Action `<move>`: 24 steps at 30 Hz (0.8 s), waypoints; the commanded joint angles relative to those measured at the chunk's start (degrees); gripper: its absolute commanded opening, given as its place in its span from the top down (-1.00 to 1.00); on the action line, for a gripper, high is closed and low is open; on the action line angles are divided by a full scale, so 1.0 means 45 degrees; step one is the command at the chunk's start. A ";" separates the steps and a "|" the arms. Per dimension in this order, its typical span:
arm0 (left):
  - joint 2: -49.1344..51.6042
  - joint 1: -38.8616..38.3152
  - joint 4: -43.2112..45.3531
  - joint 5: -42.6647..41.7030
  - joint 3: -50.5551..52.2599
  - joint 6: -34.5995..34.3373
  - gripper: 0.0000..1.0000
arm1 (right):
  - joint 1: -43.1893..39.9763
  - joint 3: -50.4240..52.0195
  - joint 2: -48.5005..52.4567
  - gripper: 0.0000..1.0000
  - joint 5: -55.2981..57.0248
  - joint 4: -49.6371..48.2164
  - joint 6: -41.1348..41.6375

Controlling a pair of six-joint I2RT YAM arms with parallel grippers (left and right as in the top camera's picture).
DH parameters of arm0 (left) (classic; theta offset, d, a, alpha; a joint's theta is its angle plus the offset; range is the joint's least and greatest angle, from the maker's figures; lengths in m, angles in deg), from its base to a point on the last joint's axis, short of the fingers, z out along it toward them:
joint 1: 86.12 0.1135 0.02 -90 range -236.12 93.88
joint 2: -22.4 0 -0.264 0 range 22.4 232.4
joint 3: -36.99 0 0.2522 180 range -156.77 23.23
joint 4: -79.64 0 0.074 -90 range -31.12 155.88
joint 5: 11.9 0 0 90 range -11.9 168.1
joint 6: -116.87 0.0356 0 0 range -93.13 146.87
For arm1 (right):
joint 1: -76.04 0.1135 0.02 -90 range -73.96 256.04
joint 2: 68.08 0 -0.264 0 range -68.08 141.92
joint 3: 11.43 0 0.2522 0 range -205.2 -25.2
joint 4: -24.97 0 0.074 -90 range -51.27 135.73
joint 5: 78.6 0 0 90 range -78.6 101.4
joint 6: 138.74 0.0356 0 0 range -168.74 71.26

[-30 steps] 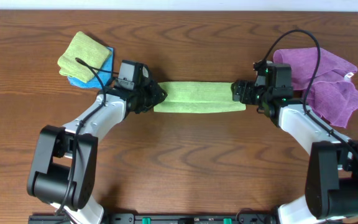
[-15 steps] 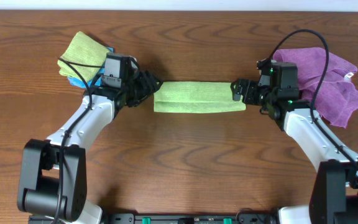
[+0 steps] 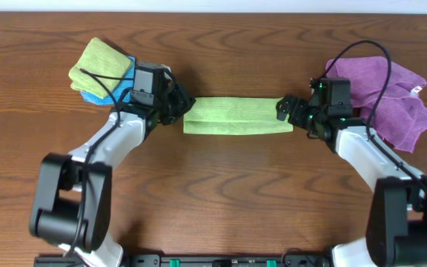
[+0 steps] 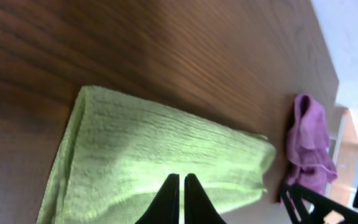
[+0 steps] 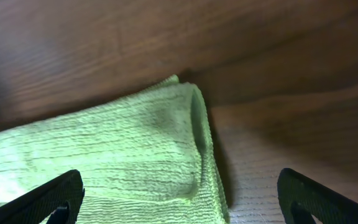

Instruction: Fold the cloth

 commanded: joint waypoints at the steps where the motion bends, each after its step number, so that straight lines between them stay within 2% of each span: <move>1: 0.0738 -0.0121 0.0355 0.0219 -0.0301 -0.0427 0.88 | -0.0175 -0.0039 0.0340 -0.98 -0.0189 -0.0044 0.0670; 10: 0.2263 -0.0359 0.1545 0.0253 -0.0306 -0.1239 0.88 | -0.0170 -0.0039 0.0369 -0.97 -0.0738 -0.0039 0.1175; 24: 0.2948 -0.0359 0.1705 0.0471 -0.0306 -0.1399 0.88 | 0.0087 -0.0039 0.1025 -0.97 -0.0981 -0.0146 0.1880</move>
